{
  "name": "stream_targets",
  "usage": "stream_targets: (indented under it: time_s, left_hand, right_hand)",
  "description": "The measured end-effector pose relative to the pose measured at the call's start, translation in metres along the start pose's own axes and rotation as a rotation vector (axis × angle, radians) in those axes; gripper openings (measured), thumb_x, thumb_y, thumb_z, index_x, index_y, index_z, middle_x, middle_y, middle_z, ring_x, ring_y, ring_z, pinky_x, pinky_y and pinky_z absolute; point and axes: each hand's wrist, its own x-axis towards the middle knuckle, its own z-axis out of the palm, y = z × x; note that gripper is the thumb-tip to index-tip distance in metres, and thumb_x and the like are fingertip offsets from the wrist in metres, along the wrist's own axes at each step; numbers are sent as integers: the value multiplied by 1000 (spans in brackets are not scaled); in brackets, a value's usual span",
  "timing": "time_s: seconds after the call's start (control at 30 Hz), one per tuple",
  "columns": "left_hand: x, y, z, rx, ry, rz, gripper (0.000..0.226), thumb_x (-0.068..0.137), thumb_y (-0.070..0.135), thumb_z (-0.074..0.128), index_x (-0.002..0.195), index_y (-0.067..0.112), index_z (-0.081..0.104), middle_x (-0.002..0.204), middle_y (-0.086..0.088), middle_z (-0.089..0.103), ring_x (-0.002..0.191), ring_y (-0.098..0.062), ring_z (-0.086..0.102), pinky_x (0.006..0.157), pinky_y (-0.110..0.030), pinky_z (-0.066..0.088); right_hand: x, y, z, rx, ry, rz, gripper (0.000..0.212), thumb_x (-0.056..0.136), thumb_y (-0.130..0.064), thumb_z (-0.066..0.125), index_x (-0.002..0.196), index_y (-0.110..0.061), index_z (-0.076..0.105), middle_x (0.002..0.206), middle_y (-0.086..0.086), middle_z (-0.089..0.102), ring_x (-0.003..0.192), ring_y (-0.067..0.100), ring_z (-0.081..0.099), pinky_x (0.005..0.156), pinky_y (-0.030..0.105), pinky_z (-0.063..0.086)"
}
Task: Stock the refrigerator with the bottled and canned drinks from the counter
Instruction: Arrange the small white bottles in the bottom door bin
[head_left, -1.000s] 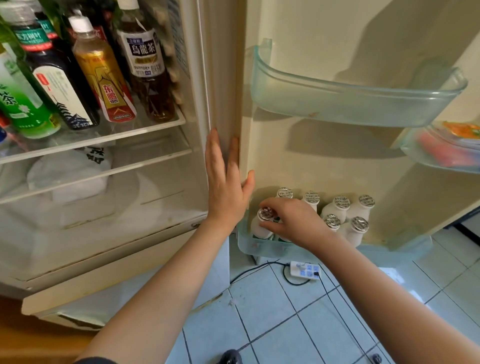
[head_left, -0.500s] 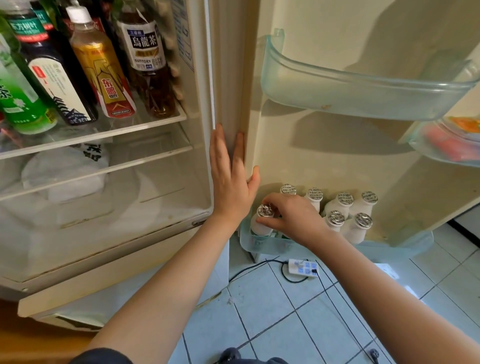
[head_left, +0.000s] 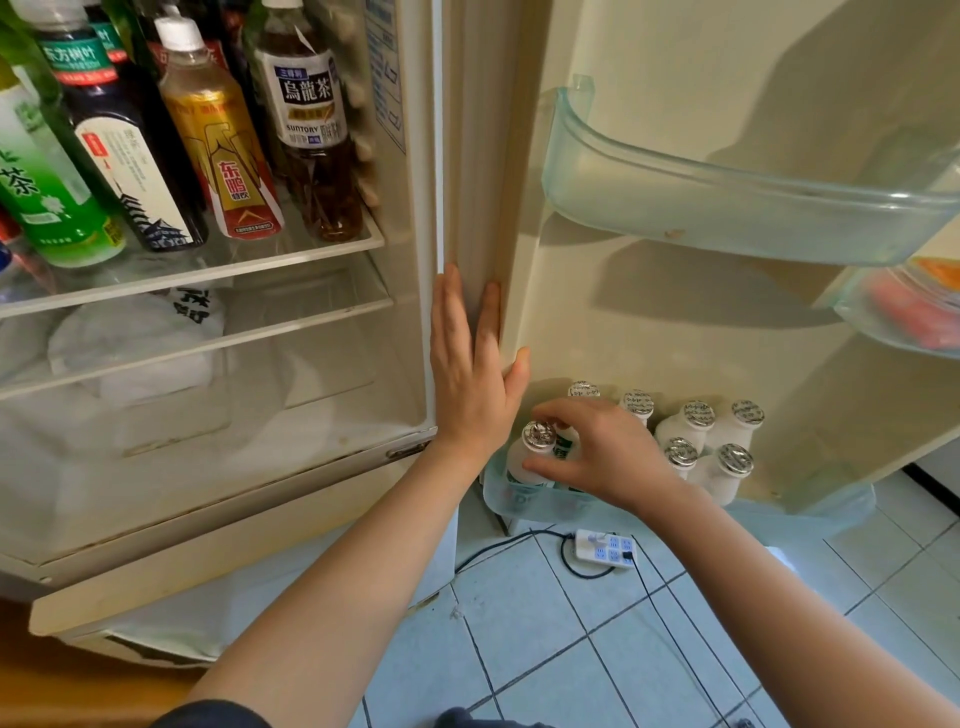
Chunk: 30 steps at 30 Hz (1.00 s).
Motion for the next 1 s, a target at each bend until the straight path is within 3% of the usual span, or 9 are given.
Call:
stream_targets:
  time_s: [0.2,0.3,0.4,0.67,1.0]
  left_hand:
    - [-1,0,5,-16,19,-25,54,88,26,47,136,5,32,141,-40,26,137,-41,19,115,-38,15]
    - [-2,-1,7,-19,30,-31,54,88,27,47,136,5,33,142,-39,26,137,-41,19,116,-37,14]
    - [-2,-1,9,-16,40,-23,54,88,27,45,135,4,33,142,-38,25,137,-41,19,116,-36,13]
    - [-2,-5,11,4,50,-1,54,95,37,37,137,4,33,143,-36,24,138,-41,19,117,-36,13]
    - [-1,-2,10,17,45,12,57,99,45,25,135,2,33,141,-36,24,136,-43,19,116,-37,12]
  right_hand:
    - [7,18,-12,-89,185,90,27,85,-27,64,108,-14,67,104,2,65,95,24,58,76,34,48]
    - [14,28,-13,-153,91,167,37,86,-27,61,122,-15,59,121,4,60,108,26,55,84,33,45]
    - [20,32,-10,-233,-36,209,44,89,-34,54,131,-21,49,123,1,59,107,24,56,80,32,45]
    - [36,29,-3,-332,-71,253,34,94,-34,48,125,-19,49,110,3,65,96,27,60,69,31,38]
    - [36,27,-1,-101,-102,138,30,90,-30,57,120,-22,56,104,0,66,91,23,60,65,26,32]
